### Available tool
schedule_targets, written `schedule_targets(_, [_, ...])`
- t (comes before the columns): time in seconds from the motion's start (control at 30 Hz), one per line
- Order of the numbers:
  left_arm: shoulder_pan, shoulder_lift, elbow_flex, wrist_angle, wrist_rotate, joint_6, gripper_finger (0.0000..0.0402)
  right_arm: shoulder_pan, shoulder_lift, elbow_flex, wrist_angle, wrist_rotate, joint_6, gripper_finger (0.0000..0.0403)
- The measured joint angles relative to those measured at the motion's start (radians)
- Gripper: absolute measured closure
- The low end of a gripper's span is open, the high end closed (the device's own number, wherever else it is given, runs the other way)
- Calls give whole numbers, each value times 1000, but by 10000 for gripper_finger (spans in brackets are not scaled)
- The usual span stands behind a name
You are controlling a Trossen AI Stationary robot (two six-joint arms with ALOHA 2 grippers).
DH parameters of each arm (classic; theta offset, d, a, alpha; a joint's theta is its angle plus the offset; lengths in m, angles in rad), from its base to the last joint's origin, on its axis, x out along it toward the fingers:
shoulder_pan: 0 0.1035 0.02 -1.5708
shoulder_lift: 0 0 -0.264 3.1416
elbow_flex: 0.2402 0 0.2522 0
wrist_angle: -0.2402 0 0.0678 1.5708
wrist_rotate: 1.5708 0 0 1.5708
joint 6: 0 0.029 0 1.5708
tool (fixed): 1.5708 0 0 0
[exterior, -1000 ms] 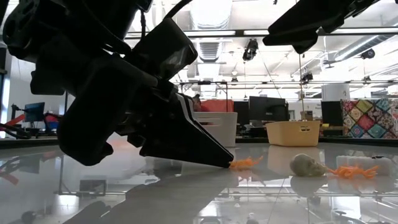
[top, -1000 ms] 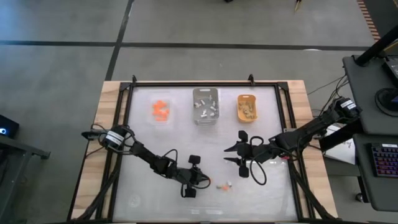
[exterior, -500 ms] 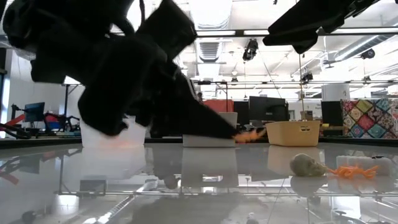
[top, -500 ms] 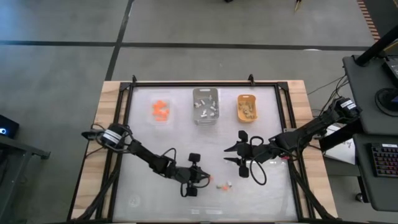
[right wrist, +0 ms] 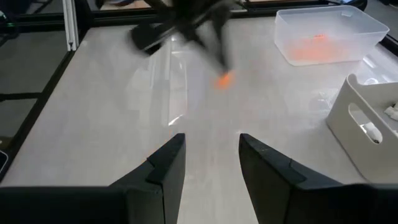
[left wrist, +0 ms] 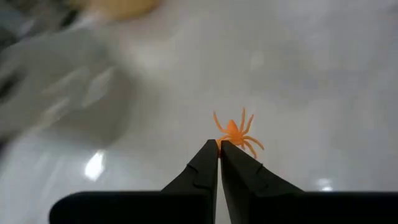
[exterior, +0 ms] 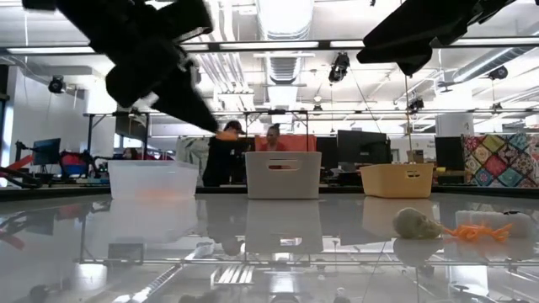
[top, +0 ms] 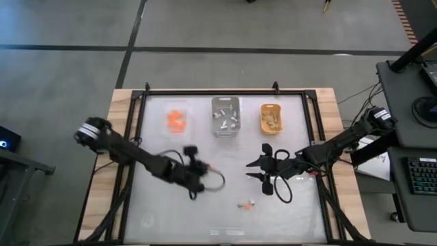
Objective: Sort Halloween decoration
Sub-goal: Put the orange spider toy into the transparent white bin, then put the white skeleton toy into the gray bin
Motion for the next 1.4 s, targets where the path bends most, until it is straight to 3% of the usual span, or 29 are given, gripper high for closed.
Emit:
schedule_targets(0.13, [95,-162,0,-370,-106,-207,402,0,0,0,4,0,1,262])
schedule_targets(0.3, [338,-312,-1,-678,-136,-395,401,0,0,0,7,1,1,262])
schedule_targets(0.4, [511,-353,-2,-671,-135,-381,401,0,0,0,6,1,3,262])
schedule_targets(0.5, [660,-352,-3,-637,-69,-301,401,0,0,0,6,4,5,262])
schedule_targets(0.7, [812,-311,-7,-624,-68,-235,377,0,0,0,2,7,41,262])
schedule_targets(0.87, [807,-297,-7,-606,-84,-172,321,-1,0,0,4,8,144,262])
schedule_targets(1.03, [729,-313,-11,-591,-89,-207,280,-1,0,7,-5,-5,414,262])
schedule_targets(1.23, [471,-361,-59,-408,-106,-240,271,2,16,57,-59,-116,650,262])
schedule_targets(1.4, [235,-367,-83,-212,-120,-240,275,6,104,156,-254,-177,758,262])
